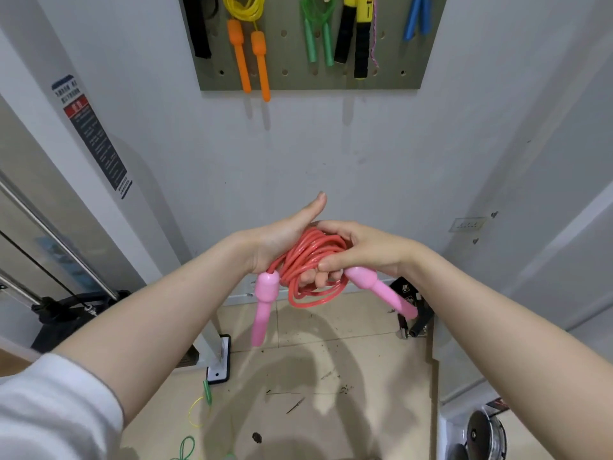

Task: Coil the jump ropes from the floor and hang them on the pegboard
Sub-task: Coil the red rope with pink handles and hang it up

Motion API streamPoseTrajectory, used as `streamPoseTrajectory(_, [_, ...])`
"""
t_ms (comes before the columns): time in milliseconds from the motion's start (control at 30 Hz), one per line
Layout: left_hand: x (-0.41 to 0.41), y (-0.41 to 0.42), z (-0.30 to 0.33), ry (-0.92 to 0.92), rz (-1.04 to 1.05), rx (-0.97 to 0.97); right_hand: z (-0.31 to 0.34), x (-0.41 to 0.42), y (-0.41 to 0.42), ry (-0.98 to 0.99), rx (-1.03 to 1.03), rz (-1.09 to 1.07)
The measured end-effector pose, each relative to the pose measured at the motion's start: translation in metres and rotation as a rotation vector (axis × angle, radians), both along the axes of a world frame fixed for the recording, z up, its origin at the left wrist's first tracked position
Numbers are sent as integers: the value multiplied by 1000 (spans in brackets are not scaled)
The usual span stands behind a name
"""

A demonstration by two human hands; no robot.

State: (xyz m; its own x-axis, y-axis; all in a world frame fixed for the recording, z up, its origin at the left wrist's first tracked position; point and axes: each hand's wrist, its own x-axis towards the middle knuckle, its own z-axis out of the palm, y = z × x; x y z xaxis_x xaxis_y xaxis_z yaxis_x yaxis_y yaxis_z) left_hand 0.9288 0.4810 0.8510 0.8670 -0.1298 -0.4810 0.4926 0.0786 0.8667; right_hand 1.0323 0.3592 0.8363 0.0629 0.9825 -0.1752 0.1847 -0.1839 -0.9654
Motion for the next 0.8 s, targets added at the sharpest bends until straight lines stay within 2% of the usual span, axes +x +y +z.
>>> streamPoseTrajectory(100, [6,6,-2,-4,68,109,-2,5,6,-159,38,-58])
streamPoseTrajectory(267, [11,3,-6,-68,440,257,-10,2,10,-334,148,-304])
streamPoseTrajectory(333, [14,2,-8,-148,556,378,-9,3,10,-400,174,-377])
streamPoseTrajectory(400, [15,6,-8,-313,631,548,-6,7,8,-457,192,-451])
streamPoseTrajectory(467, [14,11,-6,-436,573,527,-5,14,5,-352,207,-520])
streamPoseTrajectory(667, [9,15,0,-516,280,431,13,20,3,92,334,-602])
streamPoseTrajectory(800, [12,12,10,-631,350,428,29,24,8,310,367,-581])
